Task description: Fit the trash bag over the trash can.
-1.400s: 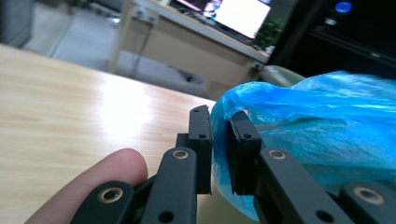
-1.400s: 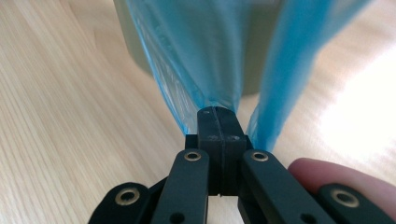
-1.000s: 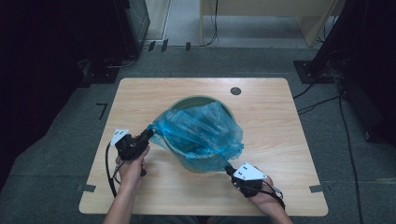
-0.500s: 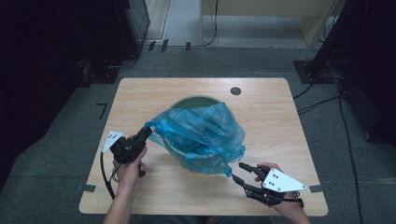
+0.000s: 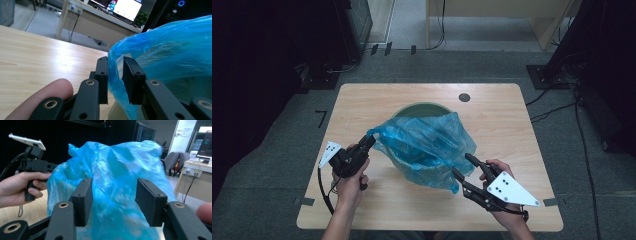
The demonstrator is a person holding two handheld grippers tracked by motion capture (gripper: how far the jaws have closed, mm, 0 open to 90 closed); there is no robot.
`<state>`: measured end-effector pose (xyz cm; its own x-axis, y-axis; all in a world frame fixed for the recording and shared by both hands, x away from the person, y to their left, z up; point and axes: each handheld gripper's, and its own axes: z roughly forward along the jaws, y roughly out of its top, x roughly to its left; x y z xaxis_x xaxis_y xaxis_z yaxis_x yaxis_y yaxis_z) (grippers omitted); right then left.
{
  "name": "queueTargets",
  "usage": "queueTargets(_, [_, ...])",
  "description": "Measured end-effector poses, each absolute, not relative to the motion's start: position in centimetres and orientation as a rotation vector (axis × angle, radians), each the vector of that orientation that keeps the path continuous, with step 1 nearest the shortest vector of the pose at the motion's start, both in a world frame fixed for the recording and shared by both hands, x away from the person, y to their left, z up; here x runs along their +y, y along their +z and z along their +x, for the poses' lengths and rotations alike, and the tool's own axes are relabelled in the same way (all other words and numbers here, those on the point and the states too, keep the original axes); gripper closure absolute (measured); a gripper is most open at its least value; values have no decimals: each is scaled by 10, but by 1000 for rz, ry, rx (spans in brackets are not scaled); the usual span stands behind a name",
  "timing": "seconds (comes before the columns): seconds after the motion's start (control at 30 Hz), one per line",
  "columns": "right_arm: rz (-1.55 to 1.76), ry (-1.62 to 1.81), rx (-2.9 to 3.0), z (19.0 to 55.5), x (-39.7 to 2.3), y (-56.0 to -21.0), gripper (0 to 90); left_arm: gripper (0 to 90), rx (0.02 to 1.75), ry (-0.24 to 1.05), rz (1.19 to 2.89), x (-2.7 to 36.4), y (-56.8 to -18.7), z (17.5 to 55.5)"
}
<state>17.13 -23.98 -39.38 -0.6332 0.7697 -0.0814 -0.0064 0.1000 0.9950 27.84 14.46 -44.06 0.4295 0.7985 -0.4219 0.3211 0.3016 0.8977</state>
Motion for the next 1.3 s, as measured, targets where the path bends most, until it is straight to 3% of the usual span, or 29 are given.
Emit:
queueTargets(0.07, [724, 1557, 1792, 175, -231, -395, 580, 738, 1125, 435, 1284, 145, -439, 277])
queueTargets(0.17, [743, 1518, 1799, 178, -225, -395, 830, 739, 1112, 439, 1287, 146, -436, 277])
queueTargets(0.23, [771, 1530, 1793, 182, -226, -392, 895, 740, 1112, 436, 1289, 146, -436, 278])
queueTargets(0.4, [796, 1541, 1768, 194, -231, -380, 900, 753, 1115, 443, 1295, 145, -432, 283])
queueTargets(0.6, [944, 1510, 1658, 230, -240, -370, 900, 894, 1186, 476, 1340, 132, -425, 297])
queueTargets(1.0, [1325, 1505, 1671, 306, -252, -395, 900, 900, 1351, 389, 1499, 99, -446, 327])
queueTargets(1.3, [1507, 1649, 1683, 328, -256, -409, 900, 900, 1489, 275, 1569, 90, -466, 344])
